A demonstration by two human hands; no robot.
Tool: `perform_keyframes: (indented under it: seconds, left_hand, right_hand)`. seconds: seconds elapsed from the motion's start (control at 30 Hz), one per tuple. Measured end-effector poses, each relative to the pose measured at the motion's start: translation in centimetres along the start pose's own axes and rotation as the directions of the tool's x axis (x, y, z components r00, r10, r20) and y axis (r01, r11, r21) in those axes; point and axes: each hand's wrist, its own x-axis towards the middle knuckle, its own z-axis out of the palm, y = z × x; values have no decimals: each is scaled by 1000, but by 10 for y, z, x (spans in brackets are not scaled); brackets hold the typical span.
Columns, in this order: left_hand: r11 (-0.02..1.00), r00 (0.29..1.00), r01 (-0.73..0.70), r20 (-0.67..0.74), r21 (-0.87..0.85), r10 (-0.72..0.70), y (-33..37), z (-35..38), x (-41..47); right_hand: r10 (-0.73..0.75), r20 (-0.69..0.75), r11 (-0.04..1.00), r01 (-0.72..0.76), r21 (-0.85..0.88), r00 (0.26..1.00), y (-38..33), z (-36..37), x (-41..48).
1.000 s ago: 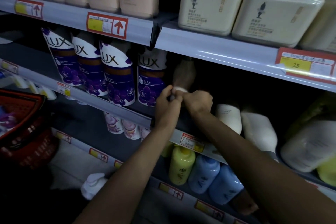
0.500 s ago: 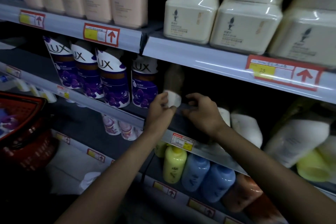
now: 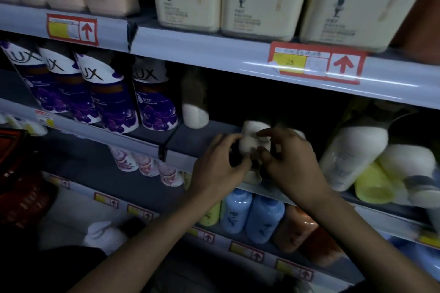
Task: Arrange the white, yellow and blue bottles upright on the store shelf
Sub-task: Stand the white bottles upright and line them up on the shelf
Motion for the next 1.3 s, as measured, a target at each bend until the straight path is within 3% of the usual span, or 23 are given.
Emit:
perform_keyframes:
  seconds: [0.2, 0.47, 0.77, 1.07, 1.3]
  left_hand:
    - [997, 998, 47, 37, 55, -49, 15, 17, -1]
    - [940, 997, 73, -12, 332, -73, 18, 32, 8]
    - [968, 987, 104, -141, 227, -73, 18, 21, 7]
    - [990, 925, 121, -371, 73, -86, 12, -10, 3]
    - [996, 865, 69, -501, 64, -28, 12, -30, -4]
  right_hand:
    - [81, 71, 986, -90, 142, 994, 5, 11, -9]
    - [114, 52, 978, -121, 167, 992, 7, 13, -10]
    - [101, 39, 982, -106, 156, 994, 9, 16, -12]
    - [27, 69, 992, -35, 120, 997, 2, 28, -16]
    - [37, 62, 993, -44, 110, 997, -5, 42, -13]
